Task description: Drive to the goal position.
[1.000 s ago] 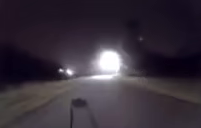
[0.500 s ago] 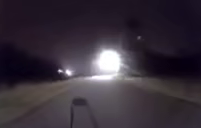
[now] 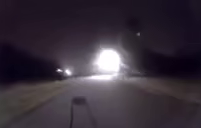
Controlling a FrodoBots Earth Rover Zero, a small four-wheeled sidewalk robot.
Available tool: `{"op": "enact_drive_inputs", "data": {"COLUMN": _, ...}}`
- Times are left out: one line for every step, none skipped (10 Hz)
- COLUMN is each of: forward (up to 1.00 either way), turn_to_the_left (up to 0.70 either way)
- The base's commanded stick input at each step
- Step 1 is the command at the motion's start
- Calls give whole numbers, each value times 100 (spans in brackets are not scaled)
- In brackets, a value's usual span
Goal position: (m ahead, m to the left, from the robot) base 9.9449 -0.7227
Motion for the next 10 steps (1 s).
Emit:
{"op": "enact_drive_inputs", "data": {"forward": 100, "turn_to_the_left": 0}}
{"op": "enact_drive_inputs", "data": {"forward": 100, "turn_to_the_left": 0}}
{"op": "enact_drive_inputs", "data": {"forward": 100, "turn_to_the_left": 0}}
{"op": "enact_drive_inputs", "data": {"forward": 100, "turn_to_the_left": 0}}
{"op": "enact_drive_inputs", "data": {"forward": 100, "turn_to_the_left": 0}}
{"op": "enact_drive_inputs", "data": {"forward": 100, "turn_to_the_left": 0}}
{"op": "enact_drive_inputs", "data": {"forward": 100, "turn_to_the_left": 0}}
{"op": "enact_drive_inputs", "data": {"forward": 100, "turn_to_the_left": 0}}
{"op": "enact_drive_inputs", "data": {"forward": 100, "turn_to_the_left": 0}}
{"op": "enact_drive_inputs", "data": {"forward": 100, "turn_to_the_left": 0}}
